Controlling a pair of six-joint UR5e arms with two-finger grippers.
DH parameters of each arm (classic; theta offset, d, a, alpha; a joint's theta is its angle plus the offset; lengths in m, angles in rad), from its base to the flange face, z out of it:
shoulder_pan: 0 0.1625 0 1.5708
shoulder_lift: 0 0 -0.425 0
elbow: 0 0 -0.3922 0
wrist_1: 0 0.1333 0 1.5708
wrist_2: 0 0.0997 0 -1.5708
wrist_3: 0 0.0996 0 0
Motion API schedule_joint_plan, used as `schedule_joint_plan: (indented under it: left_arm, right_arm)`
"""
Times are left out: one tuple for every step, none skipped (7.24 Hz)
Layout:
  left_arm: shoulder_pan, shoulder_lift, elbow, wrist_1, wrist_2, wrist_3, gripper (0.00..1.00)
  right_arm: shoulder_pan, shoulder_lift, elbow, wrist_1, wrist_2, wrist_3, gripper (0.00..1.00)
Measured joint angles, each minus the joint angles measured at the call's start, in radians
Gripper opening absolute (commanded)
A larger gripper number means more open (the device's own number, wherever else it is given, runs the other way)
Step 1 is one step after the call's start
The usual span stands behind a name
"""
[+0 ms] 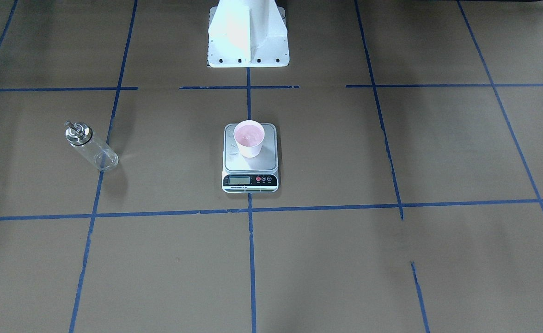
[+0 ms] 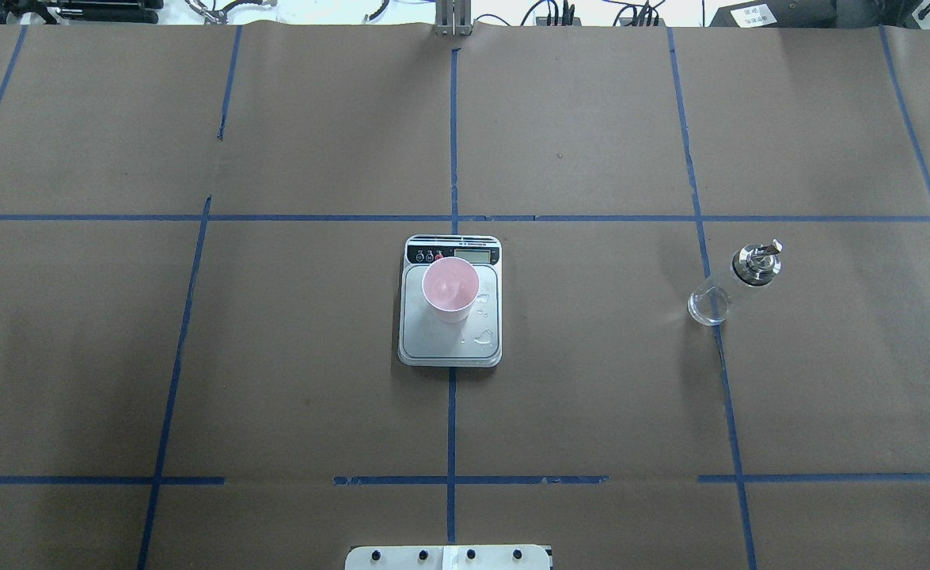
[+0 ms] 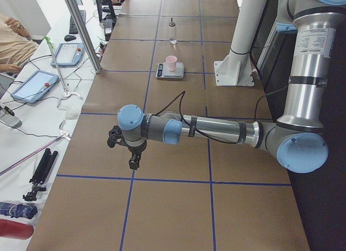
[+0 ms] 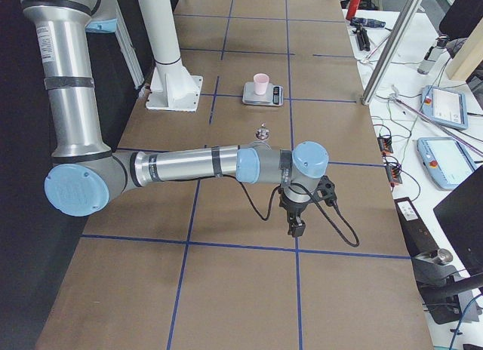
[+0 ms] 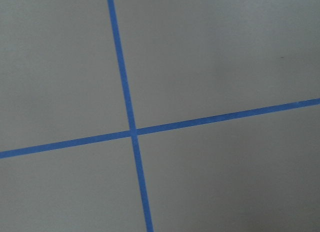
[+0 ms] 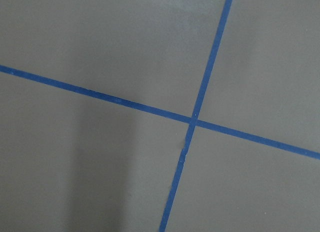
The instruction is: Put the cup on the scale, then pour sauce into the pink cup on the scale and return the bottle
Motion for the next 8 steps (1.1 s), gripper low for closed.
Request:
schedule_joint_plan:
  left_arm:
    - [0.0,0.001,-0.002,-0.001,0.011,-0.024,1.0]
    - [-0.001,0.004,-0.003,-0.003,0.015,-0.034,1.0]
    - [-0.001,0.006,-0.004,-0.004,0.016,-0.037,1.0]
    - [-0.001,0.007,-0.005,-0.005,0.015,-0.037,1.0]
    - [-0.001,0.007,-0.007,-0.005,0.013,-0.038,1.0]
    - [-0.001,0.007,-0.011,-0.005,0.013,-0.038,1.0]
    - [-0.001,0.007,-0.016,-0.004,0.016,-0.038,1.0]
    - [-0.001,0.007,-0.018,-0.004,0.017,-0.038,1.0]
  right_arm:
    - [-0.001,-0.01,0.001,0.015,0.0,0.002,1.0]
    - [-0.002,-0.014,0.001,0.024,0.0,0.002,1.0]
    - [-0.002,-0.015,0.0,0.028,0.0,0.003,1.0]
    - [-0.002,-0.016,-0.002,0.029,0.001,0.003,1.0]
    - [-0.002,-0.018,-0.003,0.029,0.002,0.003,1.0]
    - [-0.002,-0.019,-0.003,0.029,0.002,0.002,1.0]
    - [-0.002,-0.02,-0.002,0.03,0.002,0.002,1.0]
    - [-0.002,-0.02,0.0,0.03,0.001,0.002,1.0]
